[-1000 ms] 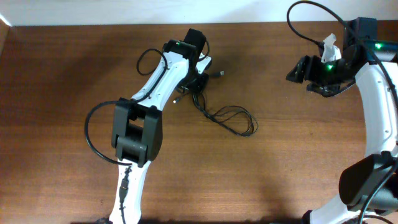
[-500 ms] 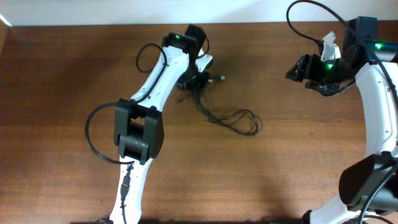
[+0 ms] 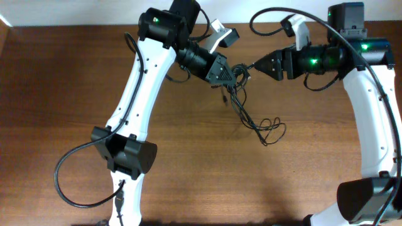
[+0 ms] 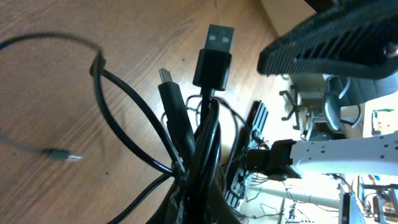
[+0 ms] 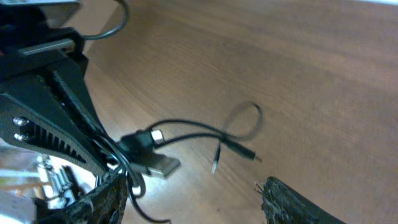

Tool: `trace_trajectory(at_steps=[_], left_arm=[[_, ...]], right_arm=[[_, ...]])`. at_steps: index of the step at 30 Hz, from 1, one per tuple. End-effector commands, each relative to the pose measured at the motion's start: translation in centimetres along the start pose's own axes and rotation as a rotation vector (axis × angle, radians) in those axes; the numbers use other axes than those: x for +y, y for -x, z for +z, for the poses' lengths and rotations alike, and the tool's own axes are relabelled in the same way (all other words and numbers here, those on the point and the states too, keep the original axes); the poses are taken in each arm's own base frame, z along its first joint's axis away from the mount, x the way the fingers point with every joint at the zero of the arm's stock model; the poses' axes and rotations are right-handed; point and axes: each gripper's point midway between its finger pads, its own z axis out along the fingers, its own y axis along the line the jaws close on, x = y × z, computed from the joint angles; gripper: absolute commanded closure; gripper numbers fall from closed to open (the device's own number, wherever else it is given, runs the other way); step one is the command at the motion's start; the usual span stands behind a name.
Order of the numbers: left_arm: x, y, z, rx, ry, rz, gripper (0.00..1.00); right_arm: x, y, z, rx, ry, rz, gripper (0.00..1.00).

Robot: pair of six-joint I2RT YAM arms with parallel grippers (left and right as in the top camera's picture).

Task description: Untangle cables

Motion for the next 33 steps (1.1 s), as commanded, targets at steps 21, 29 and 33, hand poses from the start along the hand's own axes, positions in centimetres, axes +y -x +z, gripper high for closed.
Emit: trace_trajectory(at_steps=[21,29,33], left_arm=[[-3.6,-0.2,-0.4,-0.012,-0.195,-0.054,1.00],[-4.0,-0.1,-0.5,-0.019,-0.216,-0.054,1.00],[-4.0,-0.1,-0.6,-0.020,-0.217,-0.055,1.00]], right_arm=[[6.4,0.5,1.4,0.002,0.095,-0.401,0.78],[5.8,-0.2,1.9,0.029,0.109,-0.367,0.77],[5.7,-0.3,2.1,0.034,0.111,-0.361,0.84]])
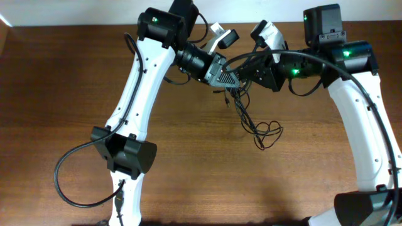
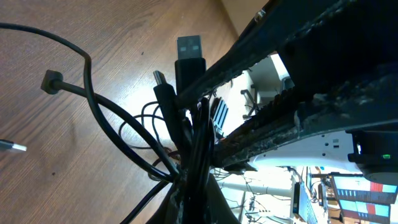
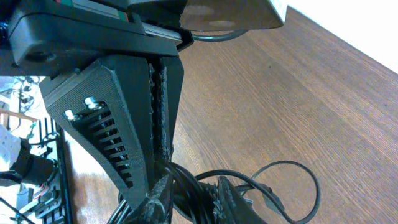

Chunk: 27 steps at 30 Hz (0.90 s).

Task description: Untangle cables

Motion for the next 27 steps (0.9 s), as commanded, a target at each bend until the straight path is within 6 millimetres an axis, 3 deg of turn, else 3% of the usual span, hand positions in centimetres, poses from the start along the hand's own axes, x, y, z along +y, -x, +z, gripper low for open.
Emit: trace_trajectory(at_steps=[1,2,4,6,7,8,12,14,16,18,21,23,27], left_arm=[[-1.2,0.4,-0.1,-0.020,-0.063,0.013,1.00],[-1.2,0.4,-0.1,-0.020,-0.062,0.013,0.95],[-1.2,0.3,-0.1,-0.020,-0.061,0.013,0.68],[-1.2,0.4,-0.1,-0.020,-0.061,0.014,0.57],[-1.2,0.3,-0.1,-0.019,-0.060,0.014,0.47],[-1.0,0.3,-0.1,-0.016,-0.048,0.013,0.45],[-0.5,0.3,-0.1,-0.012,-0.021,0.019,0.46],[0.6,0.4,-0.1,-0.008,0.041,0.039,0.57],[1.7,0.9,-0.2,-0.019,0.098,0.054,0.59],[5.3,2.9,-0.8,-0.079,0.316,-0.008,0.58],[8.1,5.5,-1.5,-0.169,0.547,-0.007,0.57],[8.0,6.6,-1.0,-0.193,0.585,0.038,0.57],[5.6,7.6,1.9,-0.196,0.547,0.127,0.63]], right_arm=[[-0.6,-0.3,0.4,0.009,0.005,0.010,0.96],[-0.6,-0.2,0.4,0.009,0.006,0.011,0.96],[-0.8,0.0,0.3,-0.002,0.001,0.042,0.96],[-1.4,0.8,0.1,-0.033,-0.018,0.108,0.96],[-2.3,1.3,-0.4,-0.063,-0.040,0.174,0.96],[-3.7,1.8,-1.3,-0.105,-0.071,0.269,0.96],[-5.9,2.0,-3.2,-0.163,-0.106,0.404,0.96],[-5.7,1.7,-3.1,-0.153,-0.102,0.416,0.96],[-5.7,1.7,-3.1,-0.153,-0.099,0.445,0.96],[-5.7,1.7,-3.1,-0.154,-0.098,0.473,0.96],[-5.5,1.3,-3.1,-0.140,-0.092,0.496,0.96],[-5.4,1.1,-3.0,-0.134,-0.090,0.504,0.96],[-5.4,1.1,-3.0,-0.132,-0.090,0.507,0.96]])
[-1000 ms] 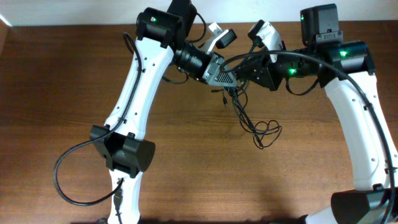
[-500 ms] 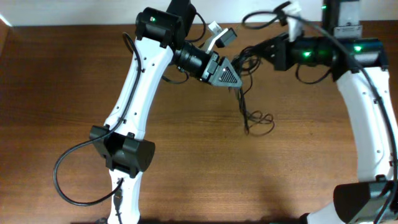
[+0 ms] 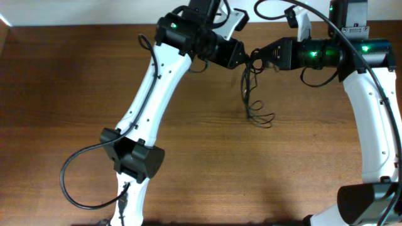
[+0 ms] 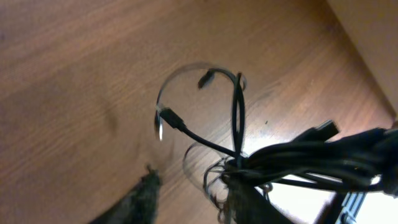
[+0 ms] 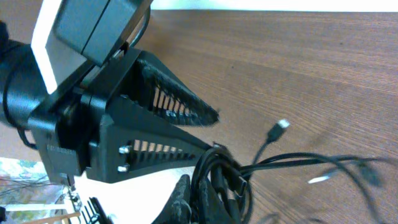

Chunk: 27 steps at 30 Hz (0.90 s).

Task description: Untangle cables

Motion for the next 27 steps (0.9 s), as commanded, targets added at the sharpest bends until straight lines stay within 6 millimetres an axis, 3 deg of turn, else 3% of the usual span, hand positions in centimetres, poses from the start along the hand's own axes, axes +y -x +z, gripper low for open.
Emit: trace_trajectory(at_steps=[1,3,6,9,13,16,20,23,25,27], left_arm=[[-2.2,0.1,0.8,-0.001,-0.003,0.034,0.63],[-2.2,-0.7,0.8,0.032,-0.001,0.063,0.67],[-2.6,-1.6,0.9,0.068,-0.007,0.094,0.82],[-3.1,-0.8,1.1,0.035,-0.011,0.119,0.80],[-3.1,0.8,1.2,-0.029,0.003,0.150,0.69],[-3.9,0.5,1.5,-0.019,-0.007,0.159,0.65],[-5.6,-0.6,3.2,0.018,-0.020,0.185,0.67],[-4.2,-0.7,3.9,0.021,0.040,0.142,0.72],[-1.8,-0.2,3.6,-0.003,0.174,0.052,1.00],[0.9,0.2,2.9,-0.037,0.306,-0.064,1.00]], right_arm=[[0.4,0.3,-0.2,-0.008,0.017,-0.005,0.96],[0.2,0.4,-0.4,-0.012,0.012,0.004,0.96],[-0.2,0.5,-0.6,-0.018,0.006,0.024,0.96],[-0.2,0.3,-0.6,-0.010,0.007,0.033,0.96],[0.1,0.0,-0.6,0.002,0.021,0.047,0.96],[0.4,0.0,-0.6,0.002,0.040,0.054,0.96],[0.7,0.0,-0.7,0.002,0.057,0.071,0.96],[1.0,0.0,-0.8,0.002,0.081,0.107,0.96],[0.1,0.3,-1.5,-0.014,0.064,0.176,0.96],[-1.7,0.5,-3.0,-0.040,0.032,0.286,0.96]])
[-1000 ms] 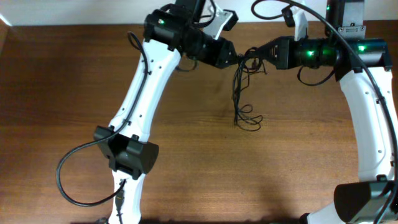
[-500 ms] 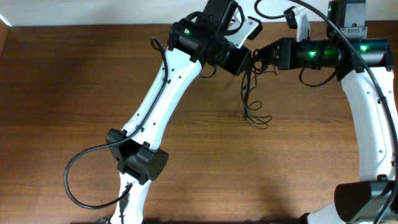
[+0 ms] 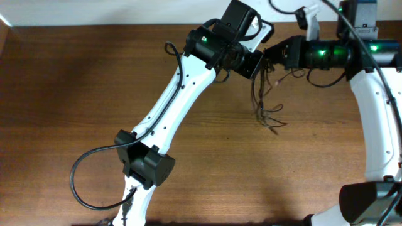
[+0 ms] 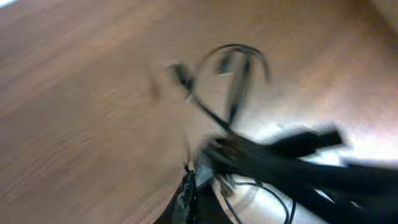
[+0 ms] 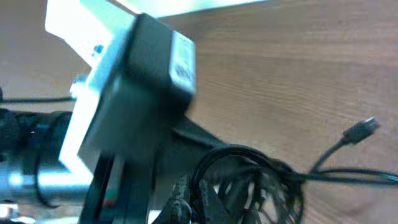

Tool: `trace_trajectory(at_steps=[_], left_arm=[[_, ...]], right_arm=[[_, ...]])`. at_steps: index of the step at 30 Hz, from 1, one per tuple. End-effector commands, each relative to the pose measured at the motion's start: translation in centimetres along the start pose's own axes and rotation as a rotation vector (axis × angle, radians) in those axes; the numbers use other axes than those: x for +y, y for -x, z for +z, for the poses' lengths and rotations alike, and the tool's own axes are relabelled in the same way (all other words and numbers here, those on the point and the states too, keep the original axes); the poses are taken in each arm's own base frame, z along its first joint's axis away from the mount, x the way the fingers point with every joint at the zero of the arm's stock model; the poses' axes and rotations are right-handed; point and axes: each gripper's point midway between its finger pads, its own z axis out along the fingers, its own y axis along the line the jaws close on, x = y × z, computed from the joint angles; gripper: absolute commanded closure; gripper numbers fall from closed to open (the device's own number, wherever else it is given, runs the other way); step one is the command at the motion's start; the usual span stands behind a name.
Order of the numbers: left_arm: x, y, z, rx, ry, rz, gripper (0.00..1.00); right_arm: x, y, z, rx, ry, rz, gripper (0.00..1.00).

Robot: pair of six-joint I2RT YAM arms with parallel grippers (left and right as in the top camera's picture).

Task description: Untangle cables

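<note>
A tangle of thin black cables (image 3: 269, 108) hangs in loops from the spot where my two grippers meet, near the table's back edge. Reaching in from the left, my left gripper (image 3: 255, 64) has its dark fingers (image 4: 188, 194) pressed together on a strand at the end of the blurred bundle (image 4: 273, 158). The right gripper (image 3: 271, 55) comes from the right and is shut on the coiled cables (image 5: 249, 171), its fingertips (image 5: 181, 190) showing beside the coil. Loose plug ends dangle free (image 5: 362, 127).
The brown wooden table (image 3: 75, 94) ends at a white wall behind. The left arm's own black lead loops by its base (image 3: 81, 182). The left wrist's white and black camera box (image 5: 143, 68) fills much of the right wrist view.
Both grippers and the hanging tangle have shifted to the right along the back edge. The left fingers, apart a moment ago, now sit together. The right gripper is still shut on the bundle.
First my left gripper held the bundle at the table's back middle, with the right gripper a little apart. Then the right fingers were at the bundle. Later both held it higher near the back edge, loops dangling, and now further right.
</note>
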Motion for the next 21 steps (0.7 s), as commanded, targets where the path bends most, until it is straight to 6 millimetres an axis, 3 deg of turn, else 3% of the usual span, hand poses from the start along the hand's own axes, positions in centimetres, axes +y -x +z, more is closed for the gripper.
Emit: trace_trajectory(at_steps=[1,5,7,8,10,11,13,15,16,18,20,21], left_arm=[[4.6,0.2,-0.4,-0.032,0.221,-0.194,1.00],[6.3,1.1,-1.0,-0.080,0.243,-0.245,1.00],[7.1,1.1,-1.2,-0.082,0.253,-0.257,1.00],[7.5,1.0,-1.3,-0.080,0.258,-0.263,1.00],[8.6,0.9,-1.7,-0.081,0.270,-0.279,1.00],[9.9,0.7,-2.1,-0.081,0.285,-0.300,1.00],[12.6,-0.4,-3.1,-0.056,0.317,-0.366,1.00],[14.6,-2.0,-4.0,-0.011,0.337,-0.415,1.00],[15.1,-2.9,-4.3,0.016,0.335,-0.437,1.00],[15.6,-4.6,-4.8,0.080,0.342,-0.451,1.00],[15.2,-5.0,-4.7,0.106,0.337,-0.431,1.00],[14.8,-5.1,-4.5,0.110,0.333,-0.426,1.00]], right_arm=[[-1.3,0.6,-2.2,-0.033,0.007,0.143,0.96],[-6.1,-0.8,-4.9,-0.034,-0.168,0.292,0.96],[-9.2,-2.3,-5.9,-0.010,-0.353,0.344,0.96],[-9.1,-3.0,-5.6,0.020,-0.375,0.349,0.96],[-7.6,-4.0,-4.0,0.082,-0.352,0.300,0.96],[-5.8,-5.0,-2.2,0.142,-0.334,0.260,0.96],[-2.2,-7.3,0.8,0.256,-0.279,0.162,0.96],[-0.6,-8.7,2.0,0.319,-0.256,0.100,0.96],[-1.3,-9.2,1.9,0.334,-0.310,0.097,0.96],[-8.1,-10.8,1.9,0.329,-0.564,0.206,0.96],[-13.0,-14.5,3.8,0.375,-0.598,0.332,0.96],[-14.5,-15.8,4.4,0.391,-0.586,0.379,0.96]])
